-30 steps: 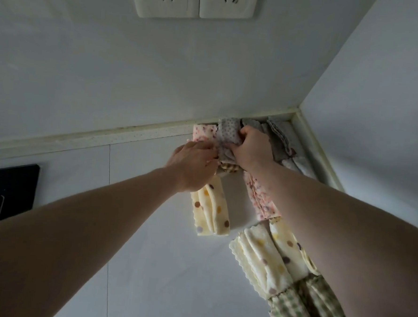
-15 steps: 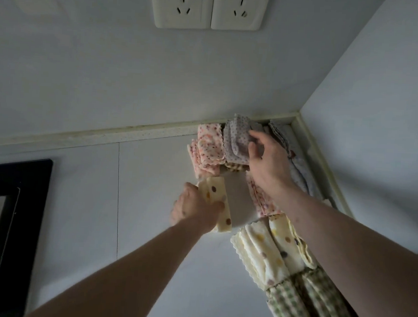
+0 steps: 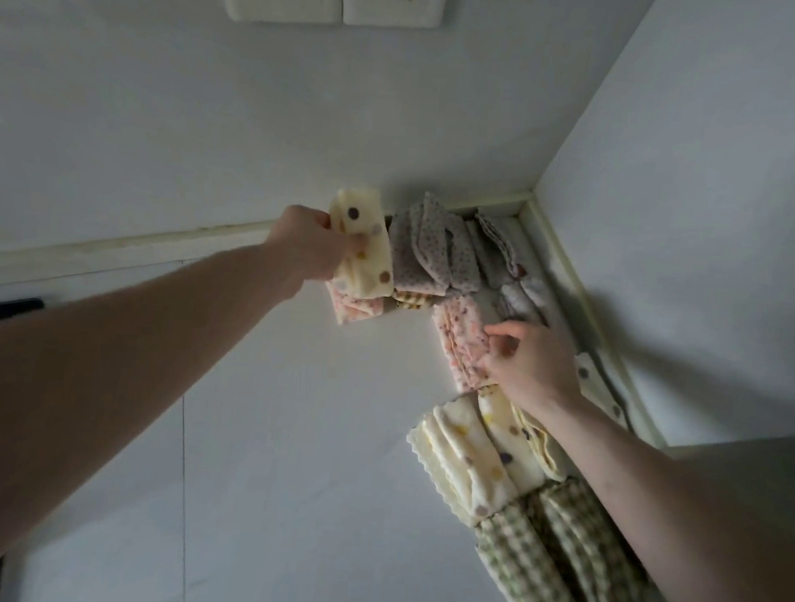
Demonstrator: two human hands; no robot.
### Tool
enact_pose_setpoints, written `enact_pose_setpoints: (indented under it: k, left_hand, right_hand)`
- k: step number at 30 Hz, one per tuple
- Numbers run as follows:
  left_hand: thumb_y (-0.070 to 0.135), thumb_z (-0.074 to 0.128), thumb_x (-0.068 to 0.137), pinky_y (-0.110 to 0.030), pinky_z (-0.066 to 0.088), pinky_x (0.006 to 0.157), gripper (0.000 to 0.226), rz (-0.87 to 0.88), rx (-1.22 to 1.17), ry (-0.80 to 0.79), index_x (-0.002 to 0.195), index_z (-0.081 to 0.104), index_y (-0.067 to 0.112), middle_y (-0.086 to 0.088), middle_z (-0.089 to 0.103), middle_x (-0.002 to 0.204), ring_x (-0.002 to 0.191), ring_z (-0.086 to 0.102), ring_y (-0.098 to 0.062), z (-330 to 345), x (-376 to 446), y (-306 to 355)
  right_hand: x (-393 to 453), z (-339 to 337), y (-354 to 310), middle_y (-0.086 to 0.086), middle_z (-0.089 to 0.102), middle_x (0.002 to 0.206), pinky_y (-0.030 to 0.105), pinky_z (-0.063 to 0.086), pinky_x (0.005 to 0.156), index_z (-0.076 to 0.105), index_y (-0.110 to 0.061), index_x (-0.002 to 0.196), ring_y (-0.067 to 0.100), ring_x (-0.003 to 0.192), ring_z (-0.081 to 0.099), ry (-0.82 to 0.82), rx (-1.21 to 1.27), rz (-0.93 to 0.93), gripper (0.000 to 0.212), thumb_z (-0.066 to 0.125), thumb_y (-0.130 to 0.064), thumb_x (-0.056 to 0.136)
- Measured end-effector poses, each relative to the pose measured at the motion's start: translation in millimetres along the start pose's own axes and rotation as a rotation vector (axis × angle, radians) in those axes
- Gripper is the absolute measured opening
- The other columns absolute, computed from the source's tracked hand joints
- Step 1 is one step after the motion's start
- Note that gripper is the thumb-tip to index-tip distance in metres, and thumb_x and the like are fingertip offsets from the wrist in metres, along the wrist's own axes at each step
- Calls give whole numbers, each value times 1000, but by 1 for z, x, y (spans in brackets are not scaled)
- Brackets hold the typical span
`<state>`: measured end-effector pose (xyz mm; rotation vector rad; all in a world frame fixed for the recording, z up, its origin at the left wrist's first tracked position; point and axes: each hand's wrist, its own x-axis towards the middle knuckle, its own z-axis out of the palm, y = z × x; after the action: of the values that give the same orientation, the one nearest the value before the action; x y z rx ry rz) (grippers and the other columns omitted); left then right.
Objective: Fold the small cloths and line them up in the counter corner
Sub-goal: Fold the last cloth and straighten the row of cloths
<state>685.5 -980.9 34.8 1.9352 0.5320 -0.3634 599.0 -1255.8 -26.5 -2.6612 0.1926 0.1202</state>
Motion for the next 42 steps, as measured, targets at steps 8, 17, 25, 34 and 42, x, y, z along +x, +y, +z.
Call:
enact_pose_setpoints:
  k: [8, 17, 25, 34, 42]
  left_hand:
    - [54, 80, 80, -40, 57, 88, 55, 95, 475, 115, 115, 71, 12, -10, 72, 110, 102, 67, -30, 26, 30, -18]
    - [73, 78, 66, -44, 59, 88, 75, 96, 300, 146, 121, 64, 23, 3, 71, 111, 96, 71, -27, 12, 27, -18]
    - [62, 78, 76, -37, 52, 85, 74, 106, 278, 193, 132, 55, 19, 2, 64, 121, 107, 62, -22, 14, 24, -14]
    - [49, 76, 82, -43, 41, 106, 63, 318, 434, 284, 135, 51, 24, -1, 51, 138, 129, 46, -25, 14, -1, -6]
    - [27, 72, 83, -29, 50, 76, 26, 651, 485, 68, 108, 63, 28, 8, 59, 109, 94, 60, -16, 39, -69, 6]
  right_hand:
    - [17, 4, -11, -11, 74, 75, 19, 55, 56, 76, -21, 90, 5, 67, 70, -249, 147, 208, 25, 84, -40, 75]
    - [73, -58, -6, 3, 79, 90, 22, 40, 54, 77, -16, 97, 14, 68, 63, -152, 624, 338, 14, 79, -25, 87]
    - [155, -9, -41, 8, 75, 95, 37, 62, 73, 77, -8, 105, 24, 79, 71, -150, 221, 195, 24, 69, -27, 92]
    - [137, -5, -46, 7, 76, 78, 33, 56, 68, 76, -13, 83, 30, 80, 74, 143, 32, 65, 44, 62, -54, 88]
    - [72, -47, -14, -6, 76, 102, 27, 54, 87, 75, -24, 108, 15, 94, 71, 107, 171, 111, 26, 73, -39, 86]
